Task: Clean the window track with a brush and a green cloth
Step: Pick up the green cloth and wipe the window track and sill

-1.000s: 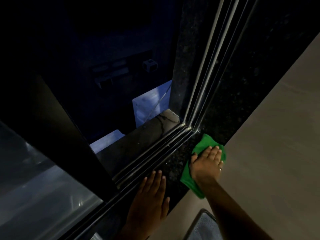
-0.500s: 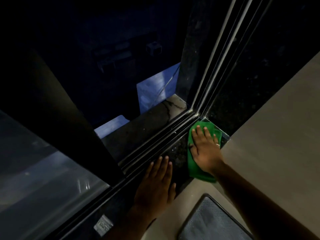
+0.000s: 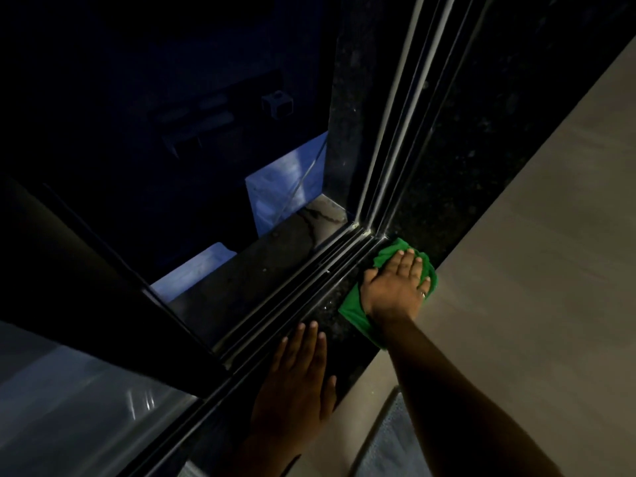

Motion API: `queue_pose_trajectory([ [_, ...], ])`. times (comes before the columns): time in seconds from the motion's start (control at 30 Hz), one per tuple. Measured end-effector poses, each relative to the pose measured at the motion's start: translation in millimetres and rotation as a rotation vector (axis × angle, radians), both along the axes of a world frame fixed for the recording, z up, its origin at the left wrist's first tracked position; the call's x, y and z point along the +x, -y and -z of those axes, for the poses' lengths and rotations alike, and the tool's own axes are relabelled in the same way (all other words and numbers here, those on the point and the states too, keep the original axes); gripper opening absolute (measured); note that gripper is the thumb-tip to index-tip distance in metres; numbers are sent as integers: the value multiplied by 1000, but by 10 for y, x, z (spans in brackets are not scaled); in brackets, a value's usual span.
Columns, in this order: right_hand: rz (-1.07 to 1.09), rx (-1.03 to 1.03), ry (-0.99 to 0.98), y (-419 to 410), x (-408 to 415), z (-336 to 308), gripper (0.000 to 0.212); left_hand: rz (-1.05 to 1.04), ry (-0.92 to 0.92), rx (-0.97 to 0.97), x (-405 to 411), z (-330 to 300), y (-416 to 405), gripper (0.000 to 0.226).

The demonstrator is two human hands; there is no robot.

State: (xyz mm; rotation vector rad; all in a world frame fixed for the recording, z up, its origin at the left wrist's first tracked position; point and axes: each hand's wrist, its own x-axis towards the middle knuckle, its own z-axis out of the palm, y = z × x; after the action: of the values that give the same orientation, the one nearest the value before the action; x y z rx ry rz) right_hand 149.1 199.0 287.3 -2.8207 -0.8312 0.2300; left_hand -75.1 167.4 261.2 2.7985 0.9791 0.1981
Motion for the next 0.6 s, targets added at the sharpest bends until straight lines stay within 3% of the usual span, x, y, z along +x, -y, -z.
queue_pose_trajectory([
  [0.13, 207, 47, -44, 57, -98, 18, 83, 13, 20, 0, -4, 13, -13, 62],
  [0.27, 222, 10, -49, -5, -97, -27, 83, 18, 31, -18, -14, 8, -8, 62],
  [0.47, -484, -94, 73, 143, 72, 18, 73, 19, 28, -12, 3, 9, -8, 62],
  [0.6, -727, -82, 80, 388, 292, 31, 73, 15, 18, -54, -15, 22, -7, 61],
])
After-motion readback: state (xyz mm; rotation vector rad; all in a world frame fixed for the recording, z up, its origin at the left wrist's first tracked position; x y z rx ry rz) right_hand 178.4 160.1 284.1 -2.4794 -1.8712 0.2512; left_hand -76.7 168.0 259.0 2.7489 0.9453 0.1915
